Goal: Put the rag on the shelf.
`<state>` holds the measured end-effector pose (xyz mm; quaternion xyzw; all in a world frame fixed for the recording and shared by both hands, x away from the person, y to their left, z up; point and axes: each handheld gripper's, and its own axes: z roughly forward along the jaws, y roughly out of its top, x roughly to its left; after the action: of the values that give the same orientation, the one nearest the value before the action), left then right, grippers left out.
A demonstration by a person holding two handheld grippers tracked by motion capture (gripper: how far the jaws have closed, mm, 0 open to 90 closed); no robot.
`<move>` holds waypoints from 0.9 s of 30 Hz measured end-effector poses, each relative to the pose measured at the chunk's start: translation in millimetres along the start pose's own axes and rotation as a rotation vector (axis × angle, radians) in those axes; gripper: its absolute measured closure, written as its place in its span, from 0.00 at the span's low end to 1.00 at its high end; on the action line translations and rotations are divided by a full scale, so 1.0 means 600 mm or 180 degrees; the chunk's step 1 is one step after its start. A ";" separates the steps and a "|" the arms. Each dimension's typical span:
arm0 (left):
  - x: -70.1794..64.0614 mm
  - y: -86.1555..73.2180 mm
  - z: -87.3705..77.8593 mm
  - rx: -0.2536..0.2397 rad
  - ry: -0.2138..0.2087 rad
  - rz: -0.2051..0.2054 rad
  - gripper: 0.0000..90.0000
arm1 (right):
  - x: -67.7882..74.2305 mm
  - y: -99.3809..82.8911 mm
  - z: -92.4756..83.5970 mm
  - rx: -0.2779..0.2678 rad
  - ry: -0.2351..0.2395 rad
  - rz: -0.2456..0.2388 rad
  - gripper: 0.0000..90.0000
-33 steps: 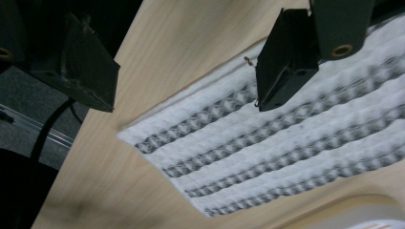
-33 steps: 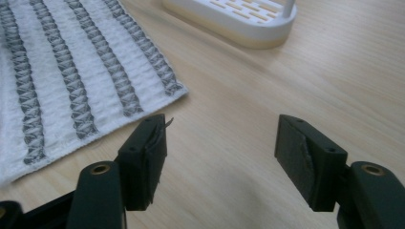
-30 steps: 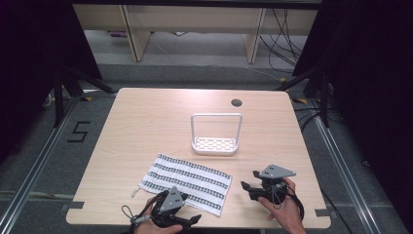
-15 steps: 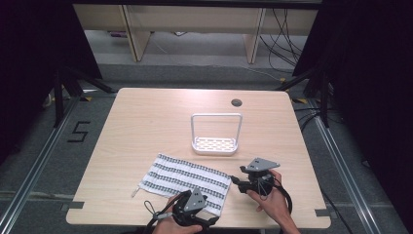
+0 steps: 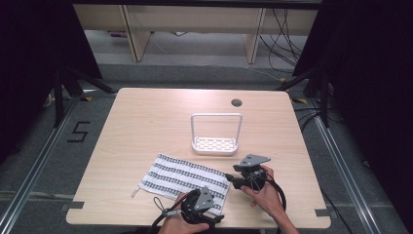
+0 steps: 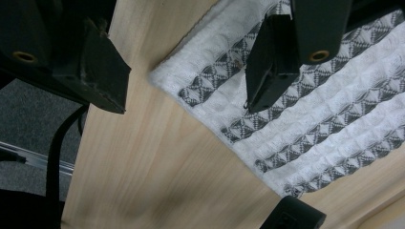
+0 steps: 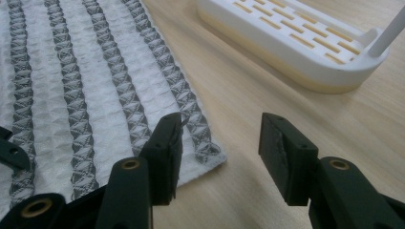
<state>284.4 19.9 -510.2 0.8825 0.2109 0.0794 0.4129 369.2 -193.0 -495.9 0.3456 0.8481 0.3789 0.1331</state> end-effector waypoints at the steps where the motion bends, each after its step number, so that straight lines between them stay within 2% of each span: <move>1: 0.000 0.000 0.000 0.0000 0.0000 0.0000 0.36 | 0.001 0.000 0.001 0.0012 -0.0003 0.0051 0.58; 2: 0.001 0.004 0.003 0.0067 -0.0002 0.0058 0.38 | 0.000 0.001 0.003 0.0017 -0.0006 0.0044 0.58; 4: 0.001 0.005 0.004 0.0101 -0.0005 0.0105 0.42 | -0.003 0.003 0.005 0.0002 -0.0016 0.0010 0.58; 5: 0.002 0.006 0.004 0.0110 0.0019 0.0104 0.43 | -0.001 0.003 0.005 0.0006 -0.0011 0.0075 0.58; 7: 0.004 0.005 0.003 0.0134 0.0003 0.0094 0.47 | -0.003 0.005 0.005 0.0011 0.0004 0.0069 0.58; 9: 0.005 0.005 0.002 0.0148 0.0004 0.0124 0.51 | -0.005 0.006 0.008 -0.0012 0.0022 0.0026 0.58; 11: 0.006 0.004 0.004 0.0168 0.0023 0.0160 0.56 | -0.005 0.006 0.009 0.0015 0.0010 0.0047 0.58; 15: 0.003 0.001 0.006 0.0195 -0.0011 0.0209 0.68 | -0.004 0.005 0.010 0.0005 0.0001 0.0026 0.59; 20: 0.011 0.001 0.004 0.0198 0.0008 0.0246 0.85 | -0.003 0.005 0.014 0.0075 0.0001 0.0032 0.60; 22: 0.014 0.001 0.004 0.0193 0.0002 0.0246 0.88 | -0.003 0.004 0.019 0.0043 -0.0004 0.0068 0.62; 23: 0.016 0.001 0.004 0.0213 0.0006 0.0267 0.89 | -0.005 0.005 0.019 0.0102 0.0019 0.0041 0.63; 25: 0.017 0.001 0.003 0.0219 0.0008 0.0281 0.90 | -0.005 0.003 0.025 0.0084 -0.0015 0.0060 0.65; 26: 0.017 0.001 0.003 0.0219 0.0008 0.0286 0.91 | -0.006 0.004 0.024 0.0177 -0.0004 0.0051 0.66; 27: 0.017 0.001 0.003 0.0219 0.0008 0.0286 0.91 | -0.008 0.003 0.027 0.0188 0.0025 0.0030 0.67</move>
<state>294.4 22.6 -511.2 0.9046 0.1742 0.0917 0.3780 381.5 -186.6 -505.9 0.3519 0.8578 0.3557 0.1177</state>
